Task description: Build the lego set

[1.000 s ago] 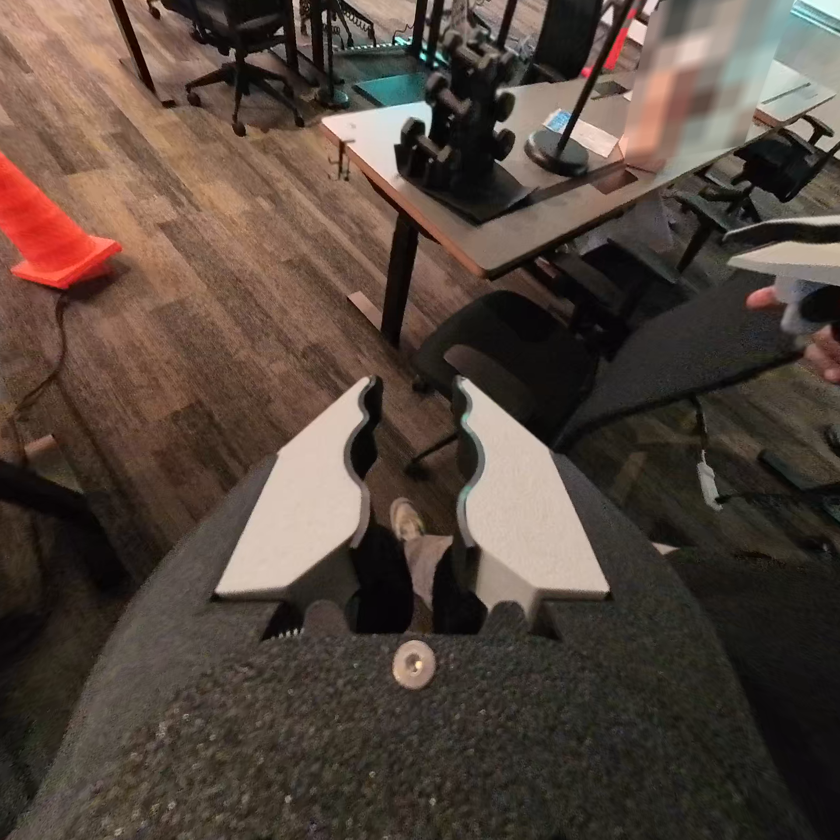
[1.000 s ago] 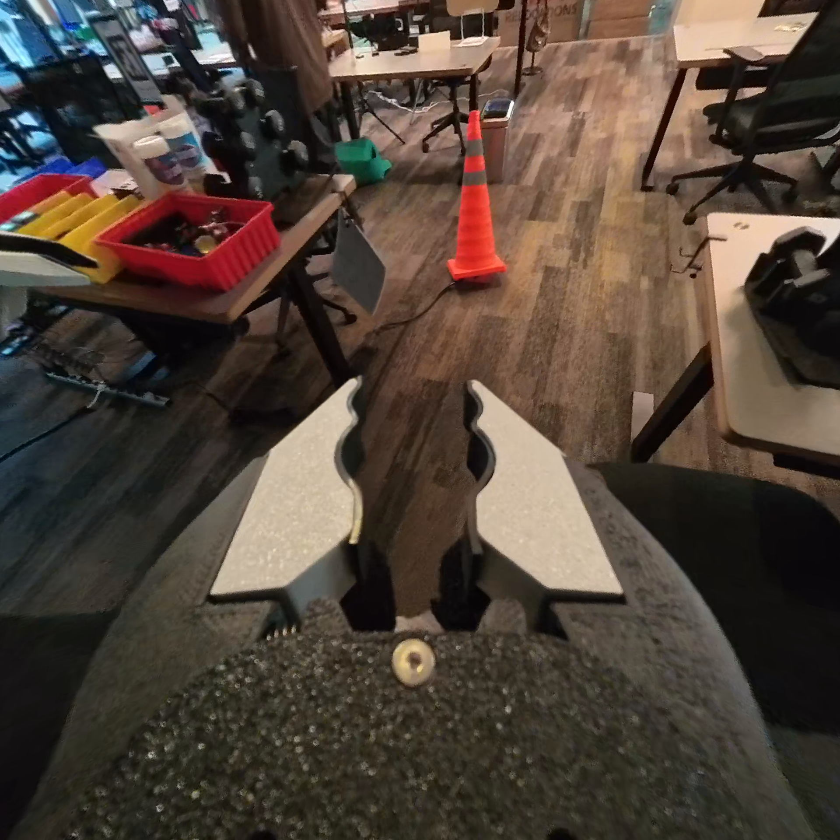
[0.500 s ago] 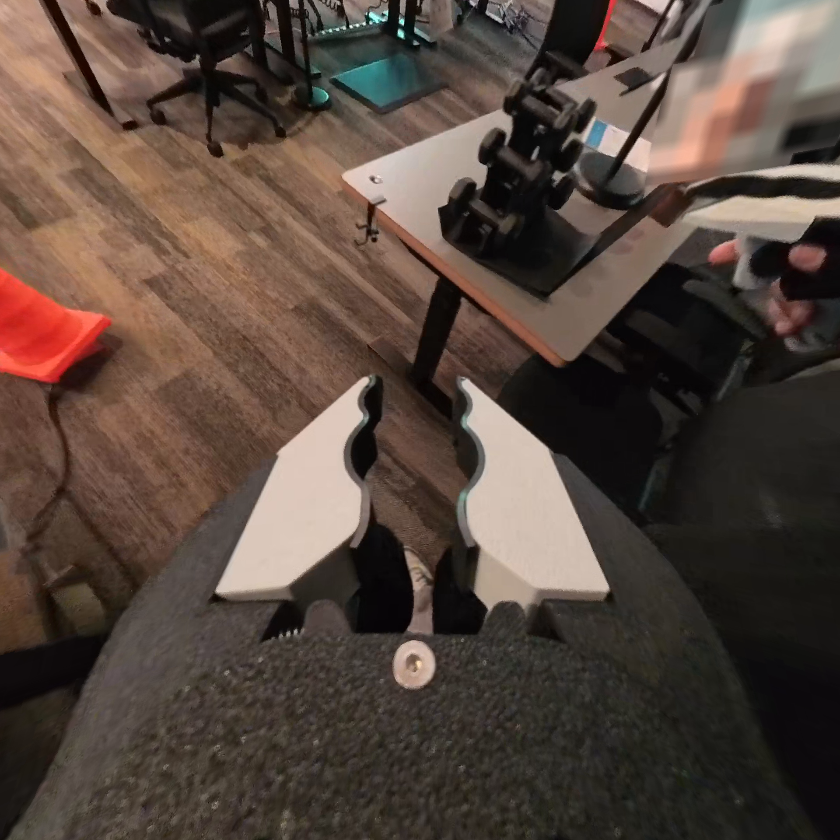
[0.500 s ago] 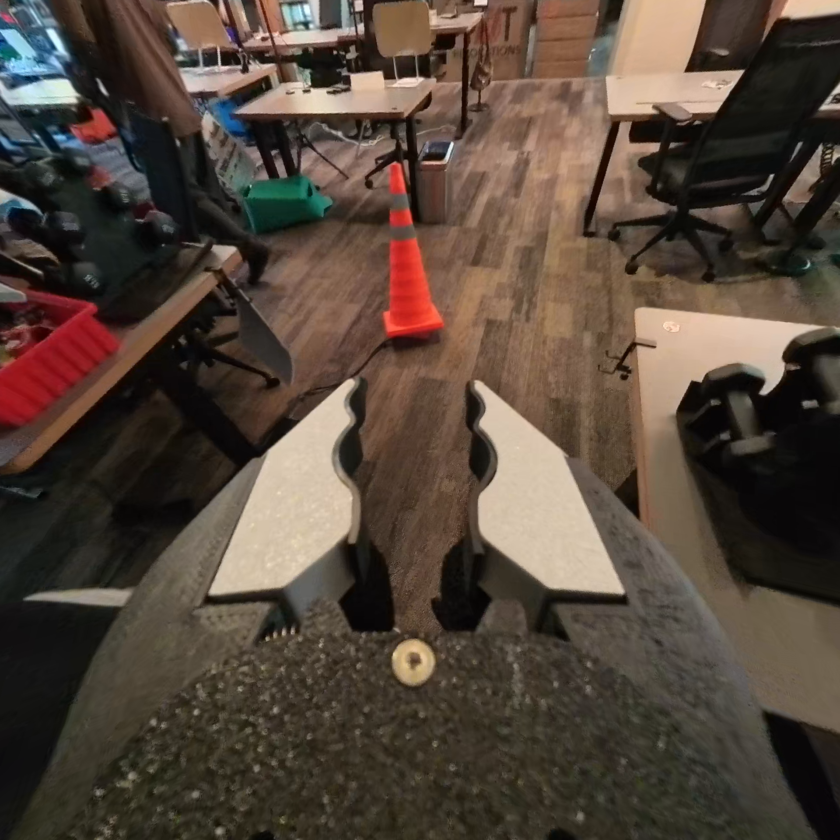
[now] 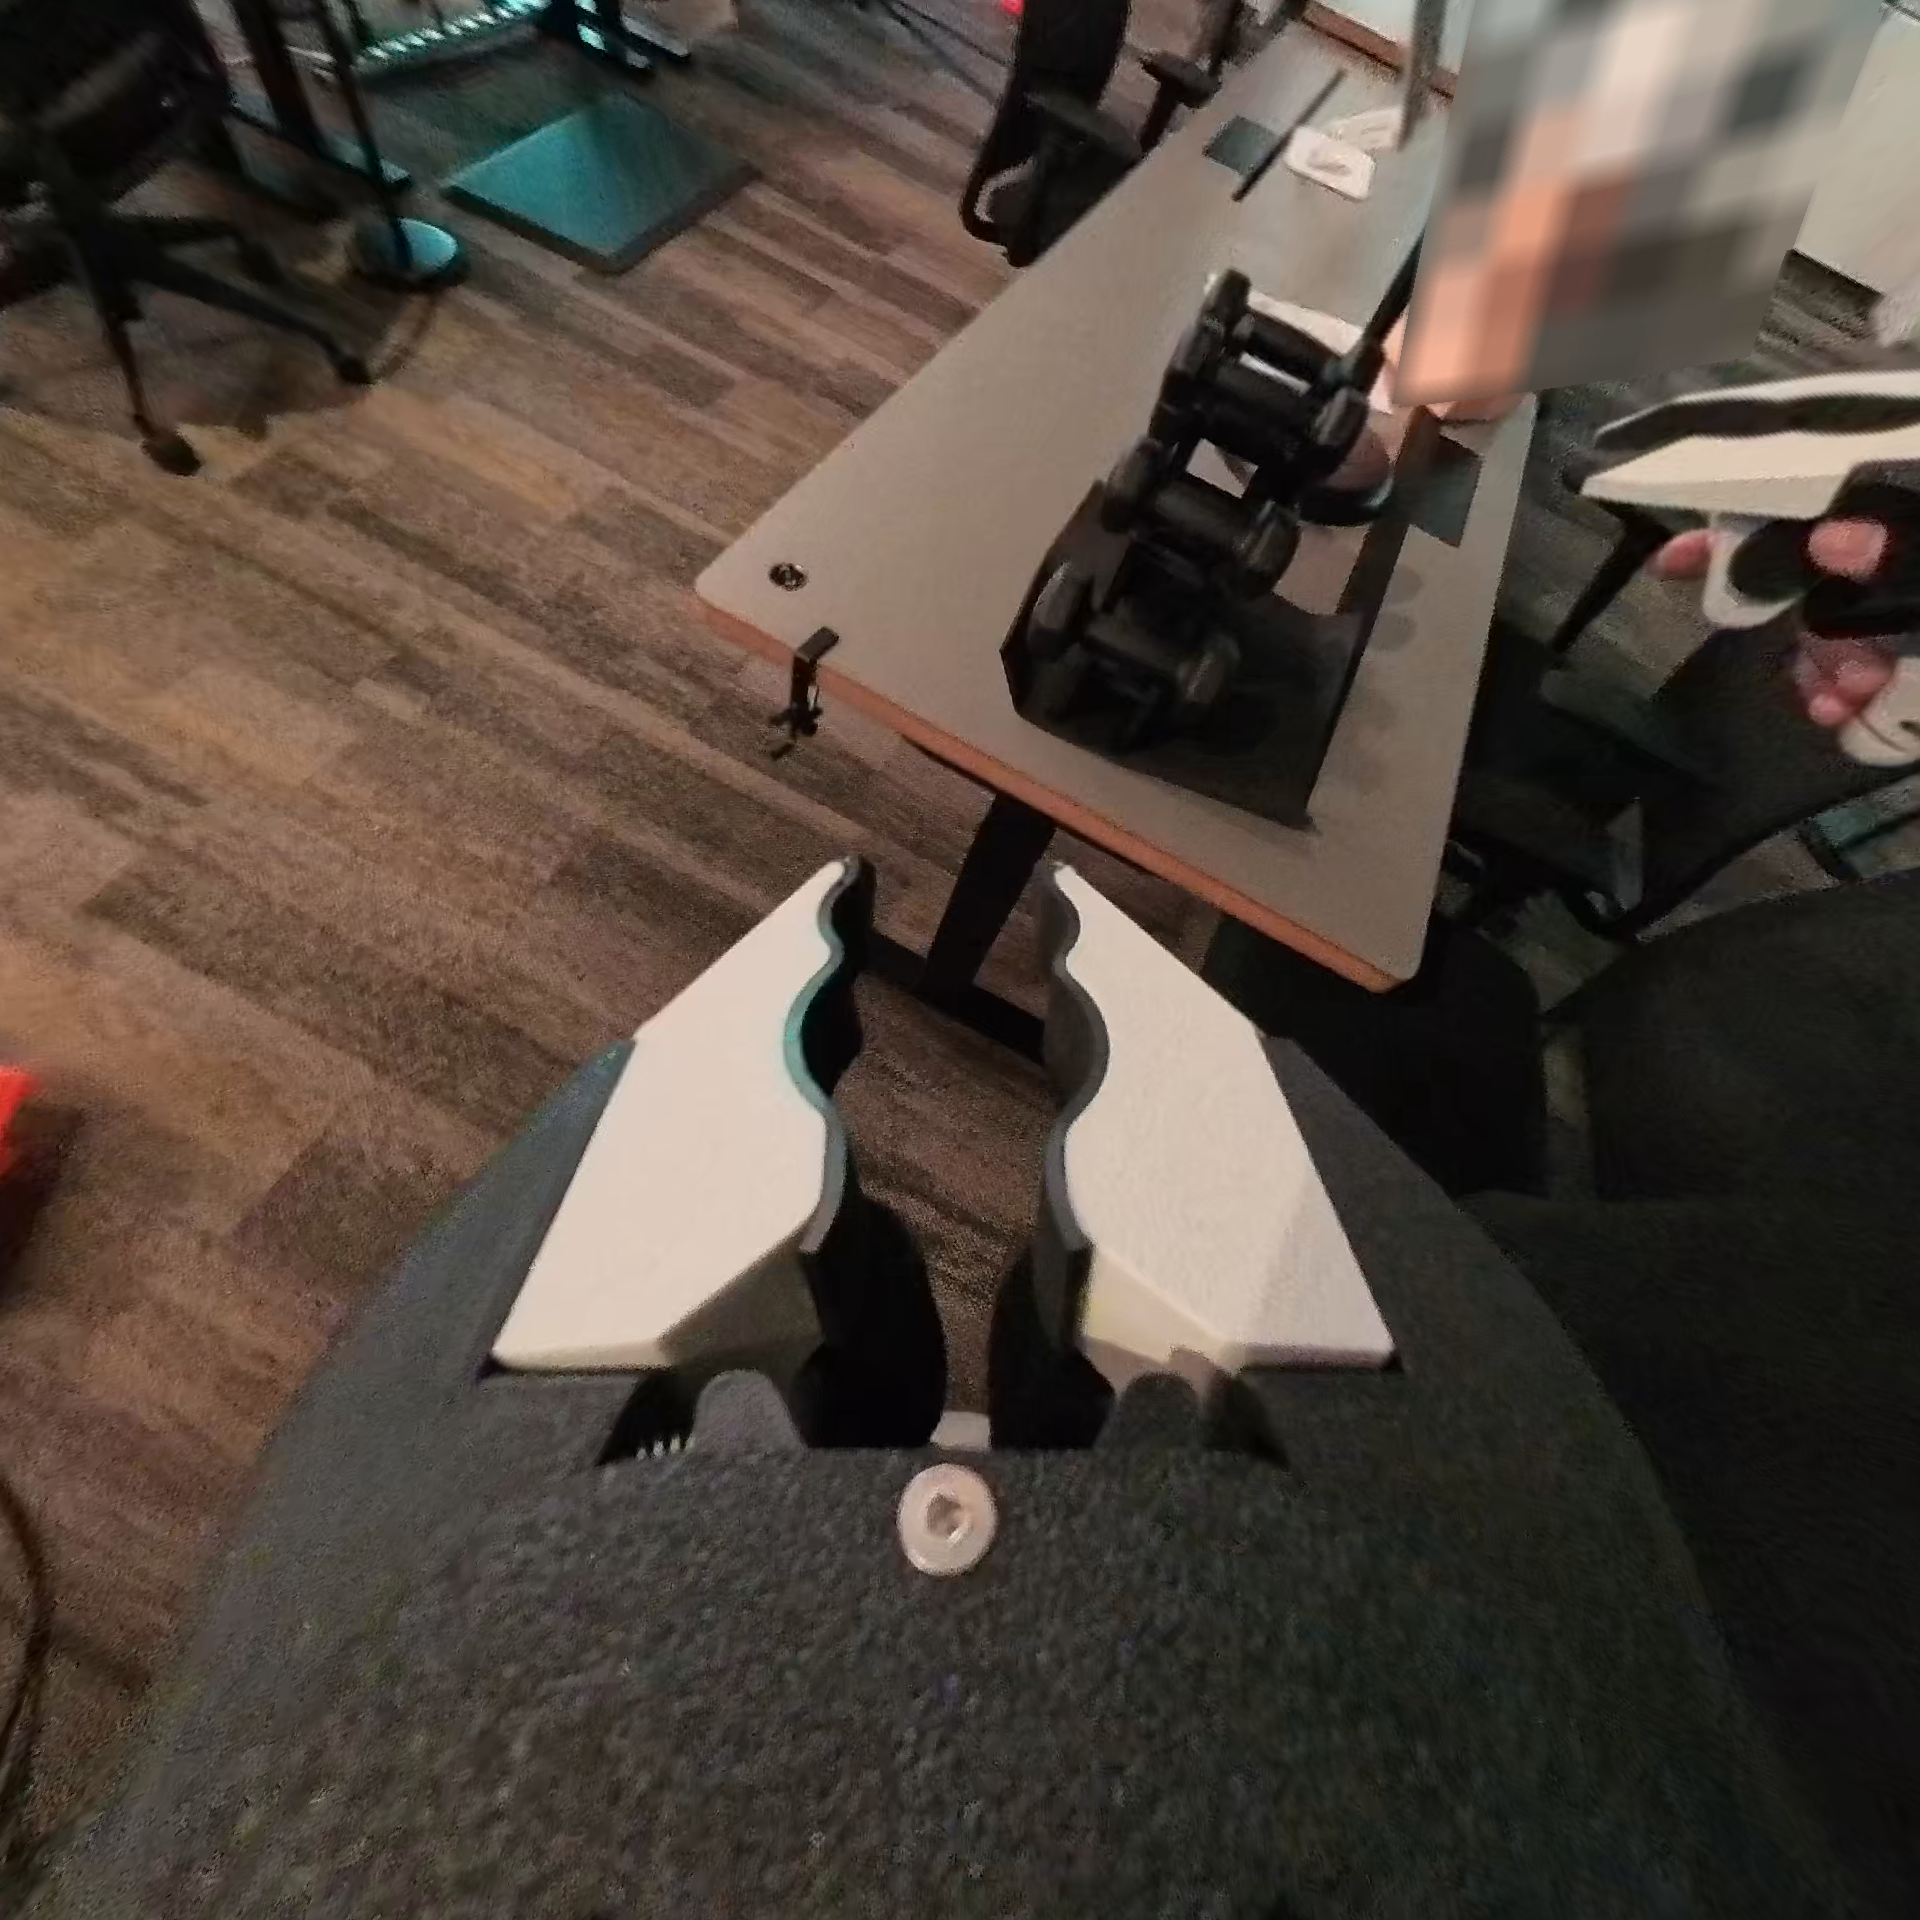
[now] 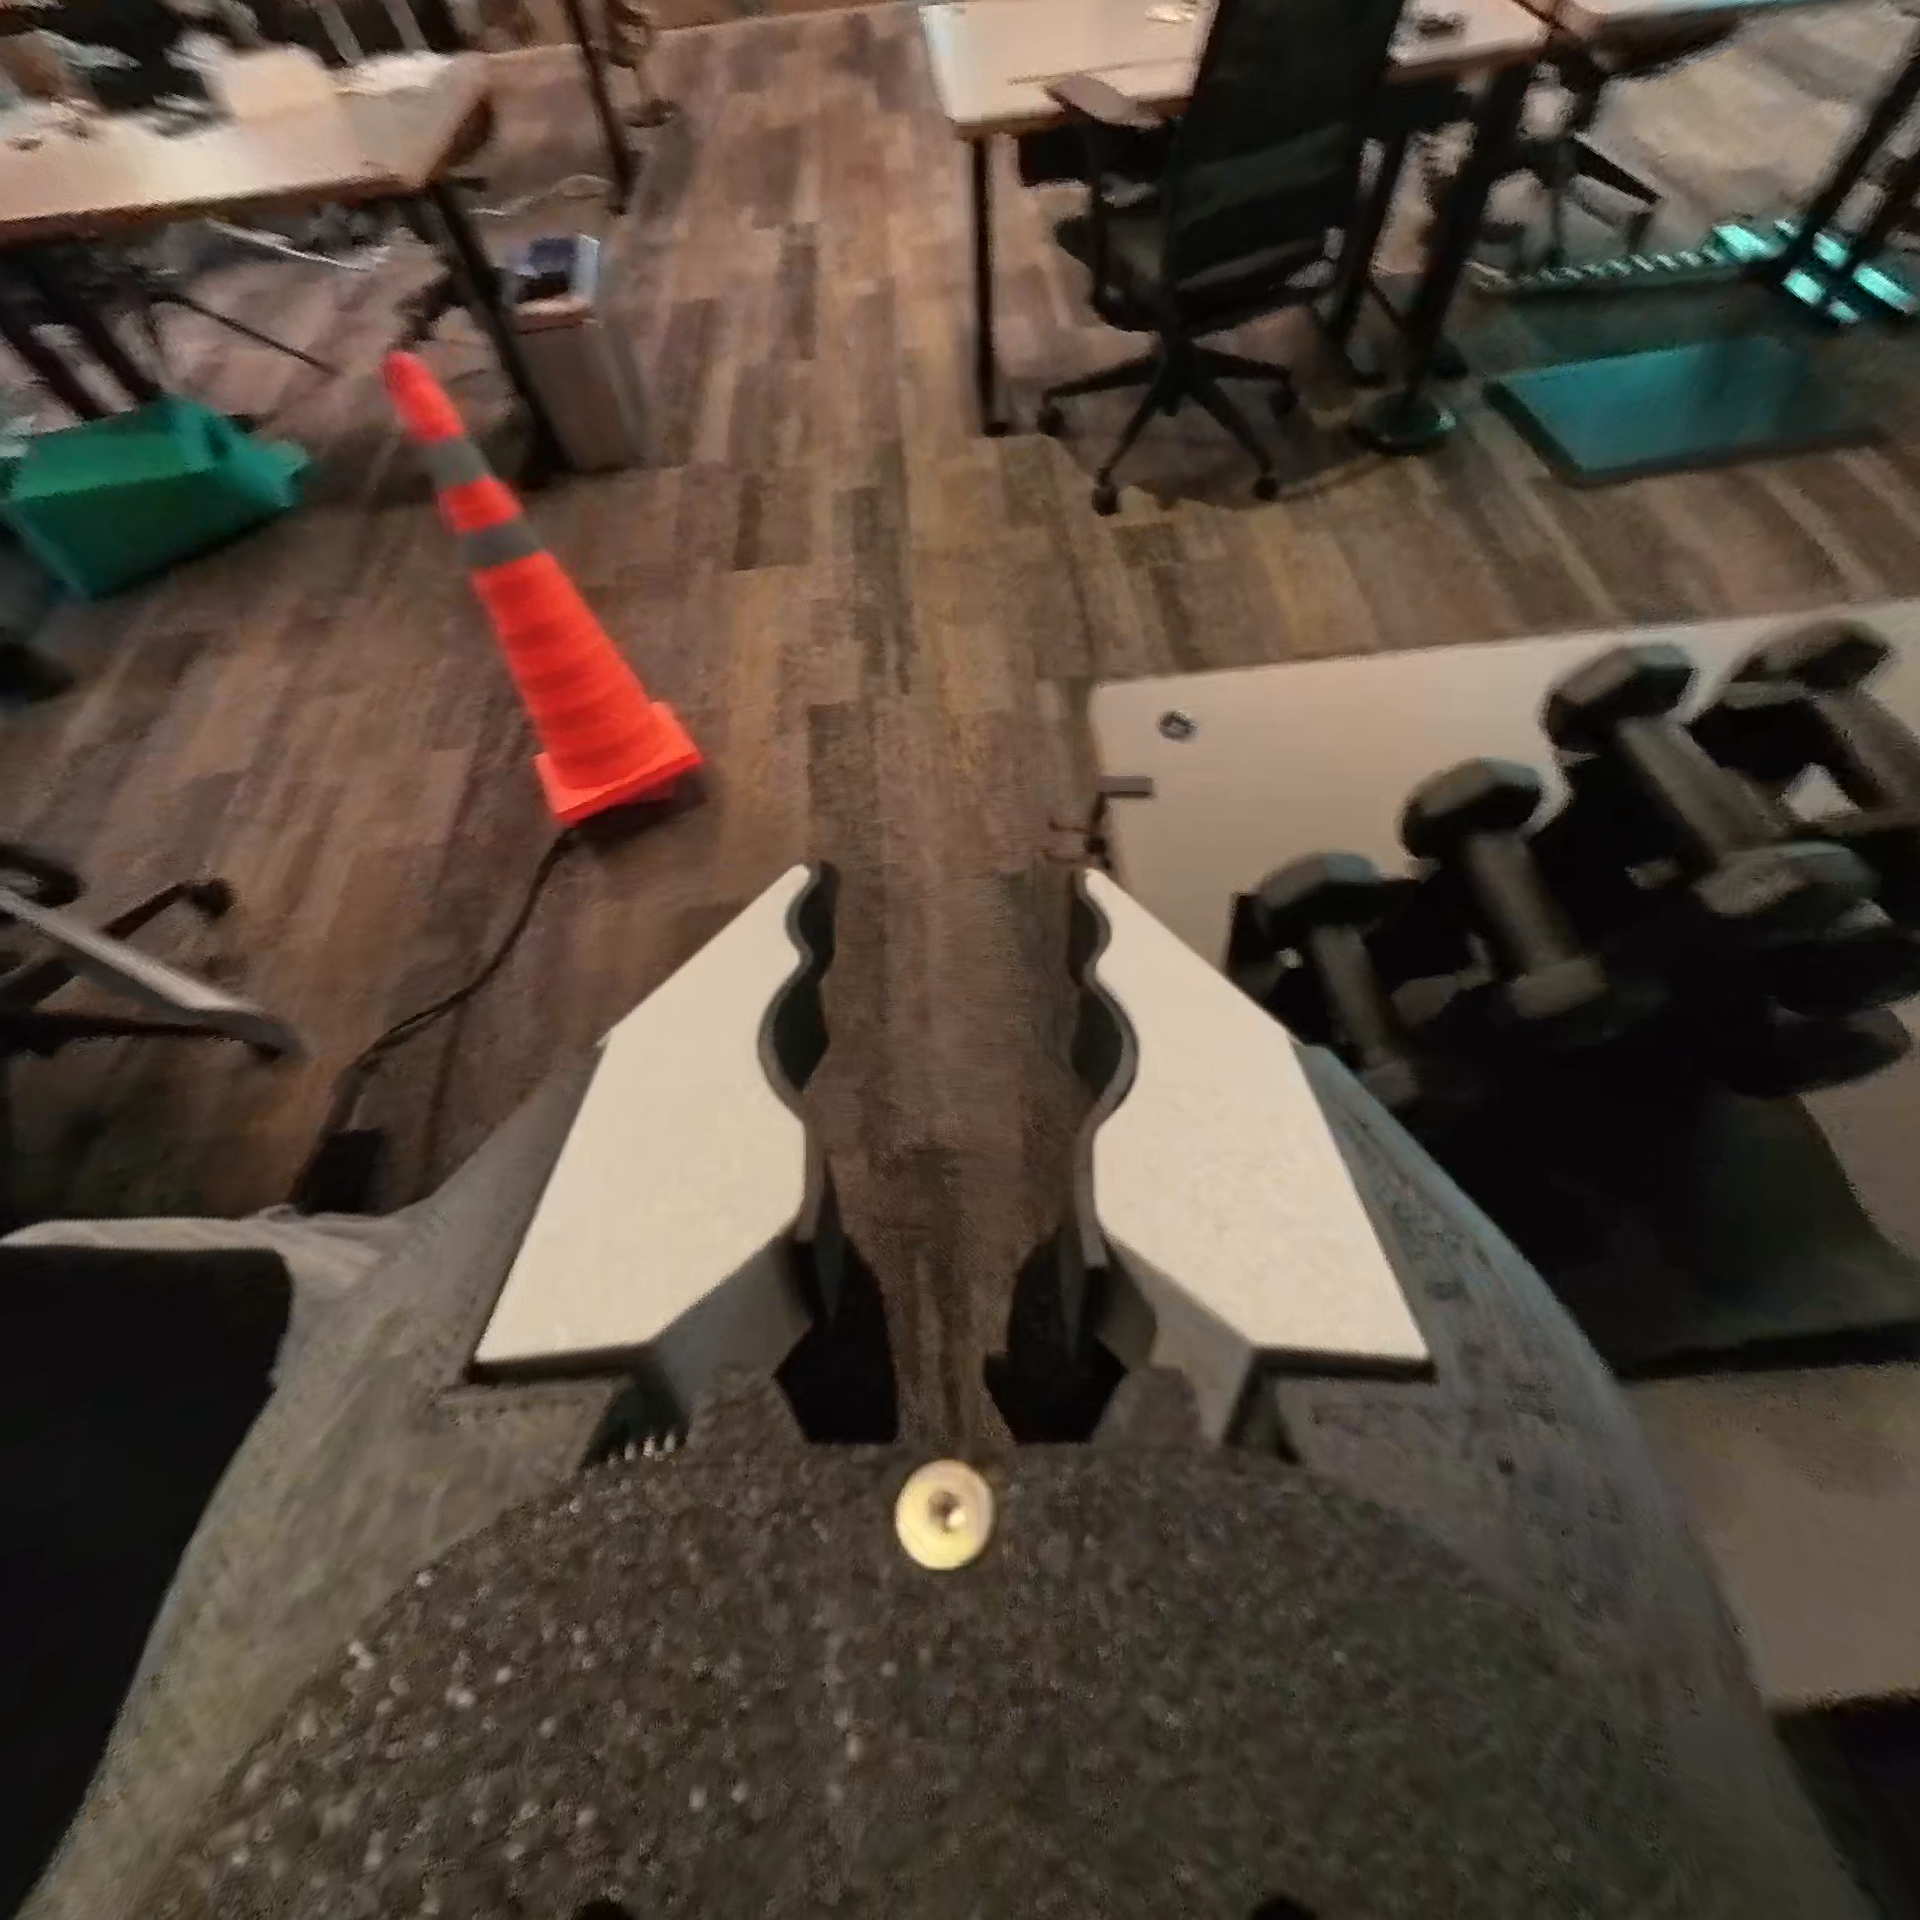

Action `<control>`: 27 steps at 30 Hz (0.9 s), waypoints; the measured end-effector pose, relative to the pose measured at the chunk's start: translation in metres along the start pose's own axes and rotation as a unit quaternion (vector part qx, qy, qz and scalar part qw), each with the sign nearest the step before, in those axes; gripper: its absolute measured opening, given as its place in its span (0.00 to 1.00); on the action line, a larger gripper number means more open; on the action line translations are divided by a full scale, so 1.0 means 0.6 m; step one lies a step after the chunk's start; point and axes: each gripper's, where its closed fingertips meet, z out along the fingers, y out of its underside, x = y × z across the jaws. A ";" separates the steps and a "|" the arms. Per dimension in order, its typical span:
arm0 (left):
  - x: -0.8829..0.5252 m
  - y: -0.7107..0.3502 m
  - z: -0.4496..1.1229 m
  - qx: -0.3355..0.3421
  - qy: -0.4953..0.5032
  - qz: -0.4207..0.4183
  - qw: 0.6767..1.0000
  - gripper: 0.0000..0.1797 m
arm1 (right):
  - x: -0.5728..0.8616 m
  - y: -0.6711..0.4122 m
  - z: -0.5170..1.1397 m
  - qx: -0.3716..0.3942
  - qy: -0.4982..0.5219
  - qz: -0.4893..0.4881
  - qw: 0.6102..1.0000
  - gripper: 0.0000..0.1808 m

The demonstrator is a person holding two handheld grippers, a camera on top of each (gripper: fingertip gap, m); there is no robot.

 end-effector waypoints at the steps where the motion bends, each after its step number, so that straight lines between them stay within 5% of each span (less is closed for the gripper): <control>1: -0.017 -0.024 0.021 -0.005 0.016 0.001 1.000 0.16 | 0.026 -0.002 0.013 -0.022 0.021 0.013 0.999 0.25; 11: -0.135 -0.170 0.211 -0.046 0.091 0.092 0.991 0.16 | 0.319 -0.015 0.127 -0.182 0.145 -0.035 0.972 0.29; 21: -0.114 -0.234 0.375 -0.065 0.061 0.061 0.994 0.16 | 0.521 0.088 0.303 -0.332 0.058 -0.070 0.939 0.30; 27: -0.059 -0.263 0.458 -0.080 0.072 0.065 0.992 0.16 | 0.538 0.121 0.346 -0.387 -0.002 -0.085 0.918 0.19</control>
